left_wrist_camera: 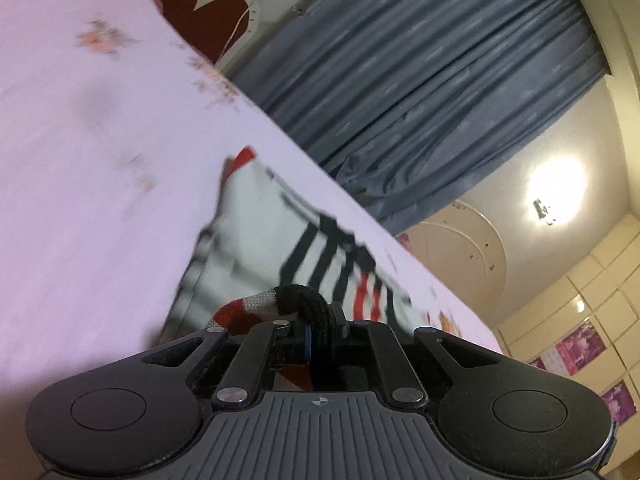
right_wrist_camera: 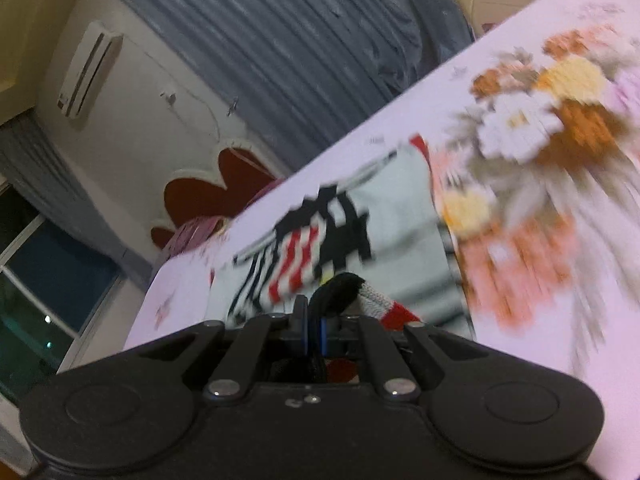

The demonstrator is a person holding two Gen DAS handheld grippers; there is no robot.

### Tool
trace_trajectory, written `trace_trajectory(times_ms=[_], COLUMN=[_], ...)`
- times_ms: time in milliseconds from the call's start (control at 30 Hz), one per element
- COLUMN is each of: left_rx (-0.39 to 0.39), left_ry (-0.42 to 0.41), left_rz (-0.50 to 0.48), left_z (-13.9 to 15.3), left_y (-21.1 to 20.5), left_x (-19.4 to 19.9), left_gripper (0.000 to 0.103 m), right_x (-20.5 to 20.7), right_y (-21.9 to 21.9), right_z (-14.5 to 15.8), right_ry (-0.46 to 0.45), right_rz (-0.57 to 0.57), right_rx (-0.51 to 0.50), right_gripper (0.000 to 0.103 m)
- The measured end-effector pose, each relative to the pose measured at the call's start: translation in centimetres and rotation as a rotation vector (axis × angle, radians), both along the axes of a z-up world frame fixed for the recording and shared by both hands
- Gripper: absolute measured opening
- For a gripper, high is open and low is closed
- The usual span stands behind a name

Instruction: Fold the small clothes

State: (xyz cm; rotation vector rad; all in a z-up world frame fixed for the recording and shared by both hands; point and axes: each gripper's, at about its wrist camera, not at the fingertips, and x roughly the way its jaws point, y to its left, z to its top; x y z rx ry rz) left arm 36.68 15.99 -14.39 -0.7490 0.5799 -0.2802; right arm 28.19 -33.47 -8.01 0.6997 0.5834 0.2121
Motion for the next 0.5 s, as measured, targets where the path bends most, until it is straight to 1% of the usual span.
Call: trace_trajectory(times_ms=[100, 167, 233, 267, 367, 400, 433, 467, 500], left_rx=[0.028, 0.045, 0.061, 0.068, 0.121, 0.136, 0.145, 0.143, 0.145], left_ry=[0.011, 0.041, 0.068, 0.084, 0.139, 0.144, 0.121, 0.093, 0.075], left_rz=[-0.007, -0.019, -0.031, -0.039, -0.049, -0.055, -0.059, -0.071, -0.078], left_z=[0.6, 0.5, -0.1, -0.5, -2.0, -2.4, -2.4, -2.4, -2.5], left_y=[-0.6, -1.6, -2.3, -2.5, -3.4, -3.5, -3.7, -3.7, -3.8], left_x=[6.7, 11.1, 15.3, 16.7, 20.7, 21.3, 21.9, 22.2, 22.4], left_gripper=[0.007, 0.007, 0.007, 0.007, 0.008, 0.008, 0.008, 0.01, 0.016], right_x=[6.3, 10.3, 14.4, 15.7, 20.1, 21.7, 22.7, 23.6, 24.0], right_y=[-1.2, -1.7, -2.4, -2.5, -3.4, -3.5, -3.5, -3.4, -3.3], right_z=[0.4, 0.0, -1.1, -1.8, -4.3, -5.3, -5.9, -6.2, -6.2], right_ry=[0.018, 0.043, 0.086, 0.105, 0.177, 0.196, 0.199, 0.195, 0.18], right_rz=[-0.031, -0.044, -0.062, -0.07, -0.095, -0.086, -0.069, -0.068, -0.082], right_rx=[0.033, 0.041, 0.06, 0.071, 0.103, 0.115, 0.122, 0.111, 0.082], right_gripper=[0.005, 0.005, 0.005, 0.005, 0.006, 0.006, 0.011, 0.014, 0.03])
